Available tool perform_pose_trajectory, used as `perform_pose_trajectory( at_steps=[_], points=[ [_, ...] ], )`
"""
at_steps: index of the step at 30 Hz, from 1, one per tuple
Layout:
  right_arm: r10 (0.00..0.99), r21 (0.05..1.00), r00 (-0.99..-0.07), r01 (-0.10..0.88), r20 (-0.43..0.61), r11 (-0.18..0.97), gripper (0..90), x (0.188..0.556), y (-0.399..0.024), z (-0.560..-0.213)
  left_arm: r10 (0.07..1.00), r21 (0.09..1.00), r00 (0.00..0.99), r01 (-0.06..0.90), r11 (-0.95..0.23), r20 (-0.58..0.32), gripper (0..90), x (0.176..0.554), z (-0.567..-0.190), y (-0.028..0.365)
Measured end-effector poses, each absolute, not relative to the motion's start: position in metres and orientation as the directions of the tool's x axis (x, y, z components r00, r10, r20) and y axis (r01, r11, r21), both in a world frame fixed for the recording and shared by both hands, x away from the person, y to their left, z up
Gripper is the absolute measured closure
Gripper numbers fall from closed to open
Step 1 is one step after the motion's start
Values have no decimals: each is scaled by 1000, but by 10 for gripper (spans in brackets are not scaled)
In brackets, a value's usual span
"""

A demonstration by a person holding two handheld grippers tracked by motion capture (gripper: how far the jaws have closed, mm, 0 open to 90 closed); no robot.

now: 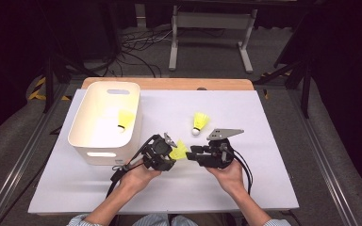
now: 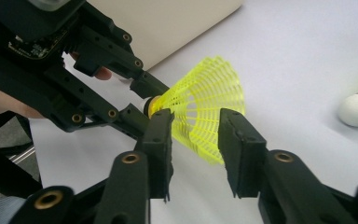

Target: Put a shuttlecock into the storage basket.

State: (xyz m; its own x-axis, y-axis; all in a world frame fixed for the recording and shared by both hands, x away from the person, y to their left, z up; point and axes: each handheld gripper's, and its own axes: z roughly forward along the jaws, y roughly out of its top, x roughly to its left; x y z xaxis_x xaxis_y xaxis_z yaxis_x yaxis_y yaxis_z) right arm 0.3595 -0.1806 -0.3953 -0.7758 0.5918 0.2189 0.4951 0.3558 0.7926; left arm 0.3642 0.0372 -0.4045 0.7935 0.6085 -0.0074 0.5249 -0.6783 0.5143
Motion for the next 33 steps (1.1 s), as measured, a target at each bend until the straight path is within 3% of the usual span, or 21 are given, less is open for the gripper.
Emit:
perform_pose_trajectory(
  at_steps=[20,33],
  points=[
    [681,847,-728,412,85,335,385,343,-214,-395,628,513,778,544,-664,-12,636,367,-397,41],
    [743,868,-664,411,76,279,268,329,-249,-400,633,511,774,548,-662,-11,635,367,-394,44]
  ],
)
